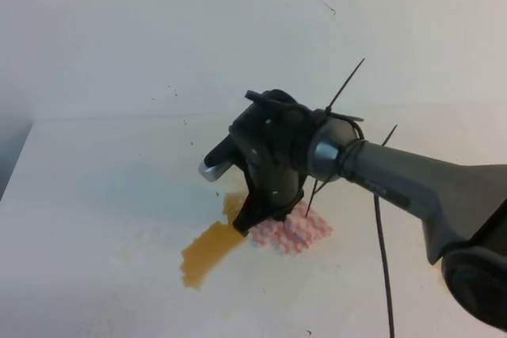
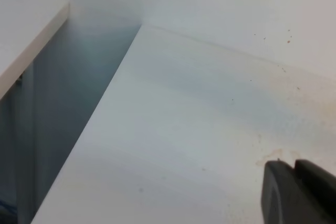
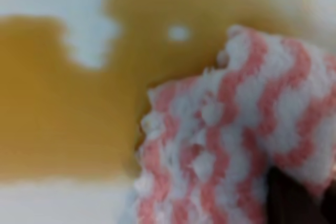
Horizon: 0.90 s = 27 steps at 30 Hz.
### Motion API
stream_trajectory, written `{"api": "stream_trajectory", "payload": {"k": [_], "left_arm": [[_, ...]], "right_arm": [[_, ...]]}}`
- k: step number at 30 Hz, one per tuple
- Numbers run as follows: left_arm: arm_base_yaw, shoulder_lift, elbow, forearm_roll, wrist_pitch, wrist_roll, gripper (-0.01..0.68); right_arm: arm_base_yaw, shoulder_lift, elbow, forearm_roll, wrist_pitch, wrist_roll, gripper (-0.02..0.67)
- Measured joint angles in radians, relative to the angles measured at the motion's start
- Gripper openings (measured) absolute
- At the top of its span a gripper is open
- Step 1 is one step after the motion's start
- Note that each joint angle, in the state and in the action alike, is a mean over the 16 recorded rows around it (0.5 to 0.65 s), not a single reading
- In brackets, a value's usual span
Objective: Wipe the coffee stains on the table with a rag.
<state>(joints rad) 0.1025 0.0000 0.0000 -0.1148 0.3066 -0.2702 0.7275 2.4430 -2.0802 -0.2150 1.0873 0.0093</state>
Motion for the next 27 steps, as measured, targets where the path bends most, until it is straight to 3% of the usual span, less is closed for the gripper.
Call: {"api": "stream_trajectory", "payload": {"k": [14, 27], "left_arm": [[0.000, 0.000, 0.000, 0.000, -0.003, 0.000, 0.000], [0.000, 0.000, 0.000, 0.000, -0.011, 0.000, 0.000]], "right_arm": [[0.159, 0.025, -0.110, 0.165, 0.062, -0.072, 0.027], [0.204, 0.027, -0.122, 0.120, 0.122, -0.128, 0.027]]}}
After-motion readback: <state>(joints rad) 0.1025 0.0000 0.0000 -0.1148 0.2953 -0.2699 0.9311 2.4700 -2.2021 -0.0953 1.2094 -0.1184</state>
